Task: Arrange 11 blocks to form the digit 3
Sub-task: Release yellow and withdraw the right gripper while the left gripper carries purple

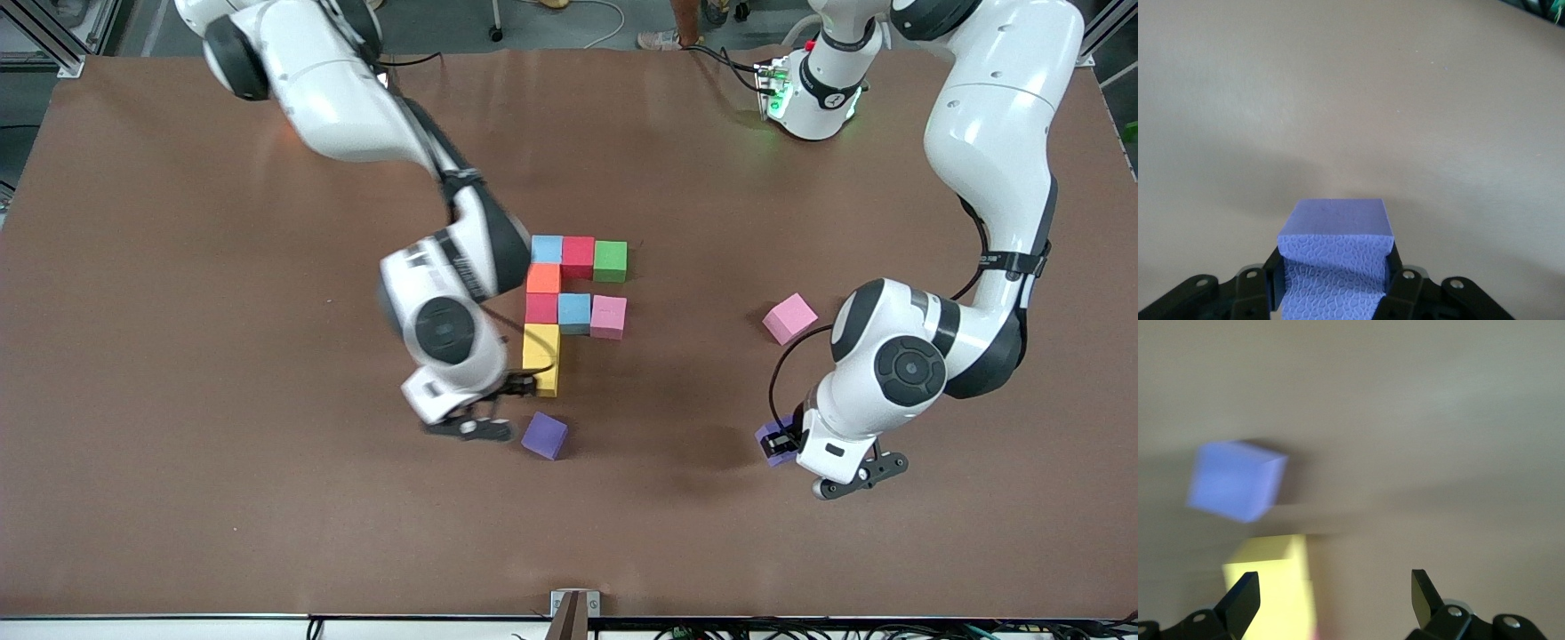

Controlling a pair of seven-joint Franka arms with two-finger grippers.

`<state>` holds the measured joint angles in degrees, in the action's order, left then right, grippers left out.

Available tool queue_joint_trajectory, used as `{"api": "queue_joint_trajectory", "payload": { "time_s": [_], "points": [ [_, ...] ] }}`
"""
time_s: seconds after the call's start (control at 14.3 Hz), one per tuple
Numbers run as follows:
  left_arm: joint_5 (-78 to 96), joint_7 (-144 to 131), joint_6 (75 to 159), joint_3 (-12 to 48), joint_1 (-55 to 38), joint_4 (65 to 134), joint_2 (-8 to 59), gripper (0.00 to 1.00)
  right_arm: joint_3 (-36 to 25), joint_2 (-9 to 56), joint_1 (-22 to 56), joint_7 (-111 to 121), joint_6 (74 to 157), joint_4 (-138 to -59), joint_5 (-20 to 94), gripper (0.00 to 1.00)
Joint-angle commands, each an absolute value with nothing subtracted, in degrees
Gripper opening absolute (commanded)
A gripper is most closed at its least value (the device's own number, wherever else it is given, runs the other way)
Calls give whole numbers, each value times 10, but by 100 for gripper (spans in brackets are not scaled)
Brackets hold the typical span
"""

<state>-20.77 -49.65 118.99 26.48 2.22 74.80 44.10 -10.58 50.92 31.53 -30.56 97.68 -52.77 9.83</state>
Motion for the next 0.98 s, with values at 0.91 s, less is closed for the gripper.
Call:
{"api": "queue_joint_trajectory", "payload": {
  "time_s": [0.91],
  "points": [
    [-210,-1050,1165,262,-114,757,446,27,-99,147,93,45,941,-881,-20,100]
  ]
}}
